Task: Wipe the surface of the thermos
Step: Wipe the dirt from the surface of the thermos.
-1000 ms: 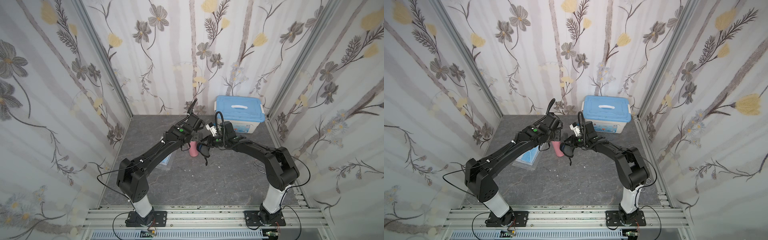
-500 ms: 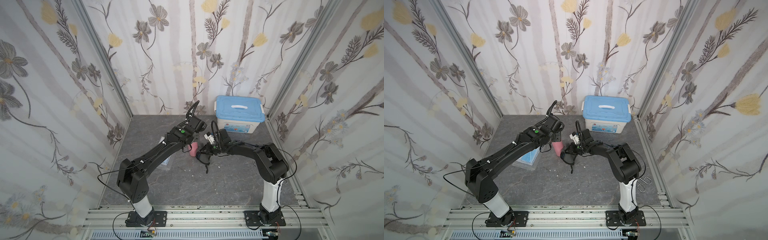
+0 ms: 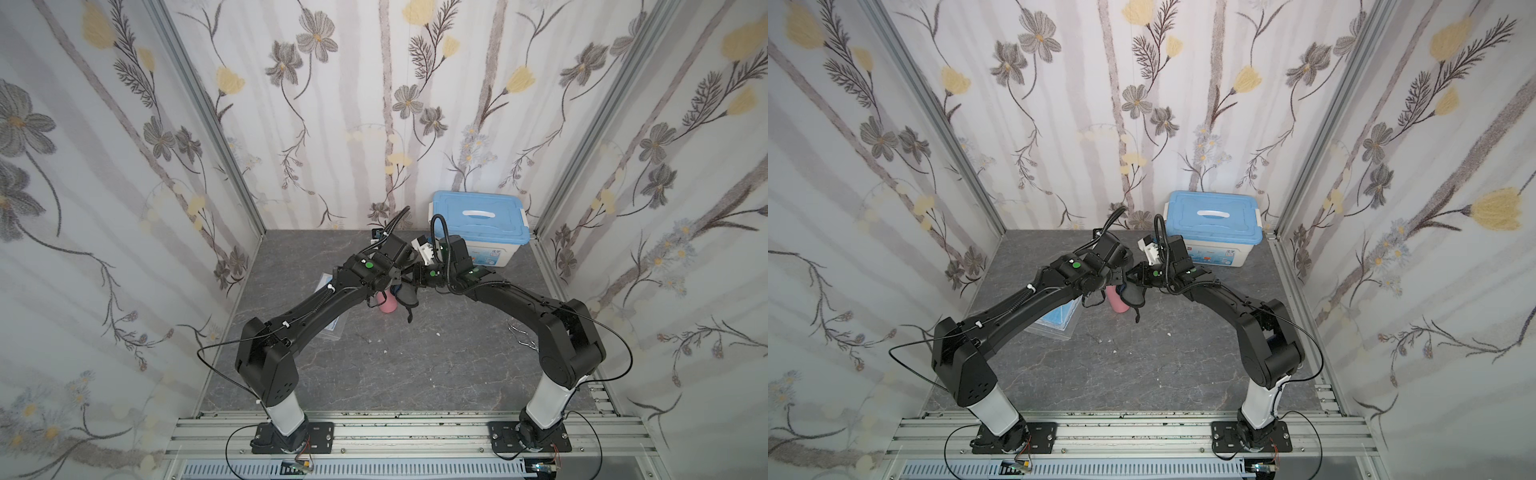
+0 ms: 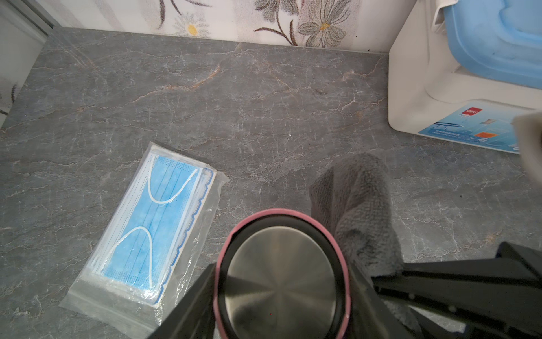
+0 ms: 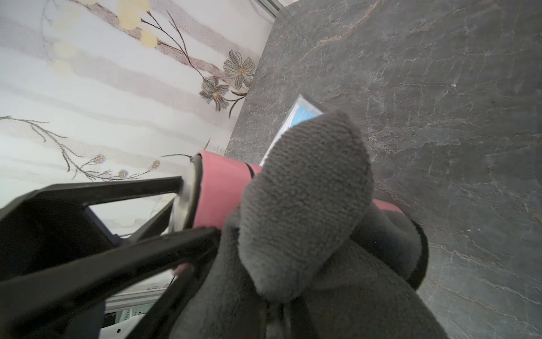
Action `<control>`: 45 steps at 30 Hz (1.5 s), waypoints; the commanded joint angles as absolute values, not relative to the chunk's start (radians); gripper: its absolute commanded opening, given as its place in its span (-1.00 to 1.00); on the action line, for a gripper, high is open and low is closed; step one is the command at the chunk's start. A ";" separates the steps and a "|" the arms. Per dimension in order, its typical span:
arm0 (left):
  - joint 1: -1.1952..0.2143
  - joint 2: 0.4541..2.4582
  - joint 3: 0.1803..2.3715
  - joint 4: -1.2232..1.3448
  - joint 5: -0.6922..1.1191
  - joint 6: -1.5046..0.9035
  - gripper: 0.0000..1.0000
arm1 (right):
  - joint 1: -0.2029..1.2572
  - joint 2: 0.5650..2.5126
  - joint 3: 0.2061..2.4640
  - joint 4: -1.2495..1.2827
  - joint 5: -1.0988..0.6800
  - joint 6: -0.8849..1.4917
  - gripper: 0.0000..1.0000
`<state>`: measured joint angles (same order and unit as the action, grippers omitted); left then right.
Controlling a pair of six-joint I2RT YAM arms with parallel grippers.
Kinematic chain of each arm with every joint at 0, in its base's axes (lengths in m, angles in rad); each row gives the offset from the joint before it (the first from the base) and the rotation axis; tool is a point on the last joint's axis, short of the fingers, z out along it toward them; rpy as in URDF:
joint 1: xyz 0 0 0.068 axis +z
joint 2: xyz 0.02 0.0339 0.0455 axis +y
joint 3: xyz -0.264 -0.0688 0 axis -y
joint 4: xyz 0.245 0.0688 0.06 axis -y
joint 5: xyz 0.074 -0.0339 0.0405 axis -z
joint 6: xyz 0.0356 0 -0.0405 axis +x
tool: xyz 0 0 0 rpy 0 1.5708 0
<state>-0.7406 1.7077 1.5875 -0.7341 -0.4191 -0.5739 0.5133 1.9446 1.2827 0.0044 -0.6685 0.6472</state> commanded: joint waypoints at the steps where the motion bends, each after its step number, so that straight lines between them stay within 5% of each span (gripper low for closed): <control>1: -0.747 1.727 1.598 -0.763 -0.344 -0.635 -1.00 | 0.517 1.976 1.240 0.046 -0.665 0.667 -1.00; 13: -0.756 1.761 1.627 -0.772 -0.347 -0.719 -1.00 | 0.528 2.113 1.183 0.109 -0.685 0.690 -1.00; 28: -0.758 1.724 1.565 -0.721 -0.316 -0.827 -1.00 | 0.542 1.843 1.201 0.045 -0.583 0.712 -1.00; 45: -0.771 1.753 1.627 -0.768 -0.335 -0.818 -1.00 | 0.538 2.025 1.015 0.204 -0.600 0.749 -1.00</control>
<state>-0.7670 1.7416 1.6207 -0.7181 -0.4034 -0.7902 0.5377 2.0056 1.0183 0.1062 -0.5762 0.7292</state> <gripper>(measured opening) 0.600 0.083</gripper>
